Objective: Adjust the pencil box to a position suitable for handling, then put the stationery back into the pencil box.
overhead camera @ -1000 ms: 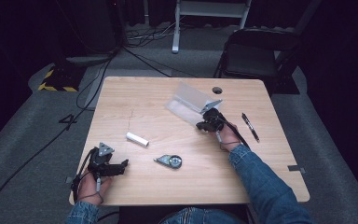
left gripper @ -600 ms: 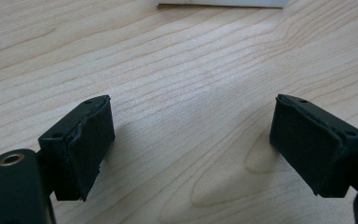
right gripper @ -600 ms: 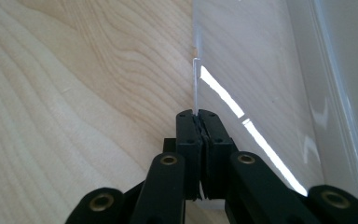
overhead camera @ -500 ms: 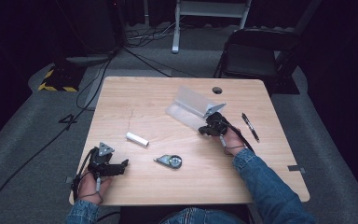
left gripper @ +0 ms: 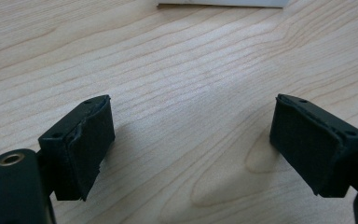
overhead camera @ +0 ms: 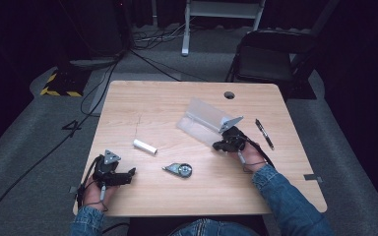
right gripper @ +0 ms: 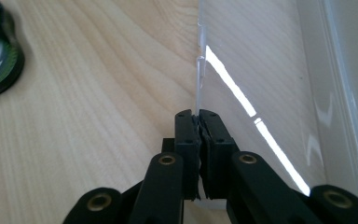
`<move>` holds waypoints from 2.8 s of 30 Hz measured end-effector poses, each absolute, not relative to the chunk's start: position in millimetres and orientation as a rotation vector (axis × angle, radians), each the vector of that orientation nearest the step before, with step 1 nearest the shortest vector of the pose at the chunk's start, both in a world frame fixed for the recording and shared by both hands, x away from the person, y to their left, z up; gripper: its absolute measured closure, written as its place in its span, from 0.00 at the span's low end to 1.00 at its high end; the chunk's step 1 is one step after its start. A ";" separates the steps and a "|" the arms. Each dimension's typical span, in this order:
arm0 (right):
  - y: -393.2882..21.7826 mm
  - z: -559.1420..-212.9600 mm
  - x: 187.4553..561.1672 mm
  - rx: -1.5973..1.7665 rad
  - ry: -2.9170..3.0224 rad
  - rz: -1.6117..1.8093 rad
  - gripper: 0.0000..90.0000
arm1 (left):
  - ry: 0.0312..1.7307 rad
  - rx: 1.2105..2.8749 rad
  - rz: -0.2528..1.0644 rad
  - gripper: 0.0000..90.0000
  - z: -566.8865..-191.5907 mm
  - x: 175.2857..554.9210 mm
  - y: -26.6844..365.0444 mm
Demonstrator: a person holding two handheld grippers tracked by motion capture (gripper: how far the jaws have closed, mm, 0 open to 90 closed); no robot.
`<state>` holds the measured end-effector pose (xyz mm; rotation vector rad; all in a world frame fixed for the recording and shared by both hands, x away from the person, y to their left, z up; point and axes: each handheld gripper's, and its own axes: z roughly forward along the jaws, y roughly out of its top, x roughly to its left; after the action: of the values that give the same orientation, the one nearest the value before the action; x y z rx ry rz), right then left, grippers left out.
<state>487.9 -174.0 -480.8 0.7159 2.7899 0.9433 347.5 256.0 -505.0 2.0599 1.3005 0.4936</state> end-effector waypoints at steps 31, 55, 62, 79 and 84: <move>-200.9 -479.0 421.7 0.612 2.890 0.943 0.95 | 1.310 2.054 0.493 0.15 -505.2 347.4 254.8; -208.0 -463.9 415.7 0.647 2.825 1.079 0.75 | 1.303 2.062 0.493 0.13 -505.3 349.2 253.8; -210.3 -448.8 416.3 0.666 2.760 1.163 0.72 | 1.312 2.056 0.490 0.13 -505.4 348.1 253.1; -237.6 -420.4 425.1 0.827 2.559 1.309 0.67 | 1.304 2.063 0.498 0.13 -505.2 347.6 253.6; -247.8 -415.7 426.6 0.867 2.500 1.333 0.67 | 1.304 2.063 0.497 0.13 -505.2 347.7 253.6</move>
<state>426.6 -247.8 -415.7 0.8668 2.4999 1.3332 347.7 253.6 -505.2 2.0628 1.3040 0.4974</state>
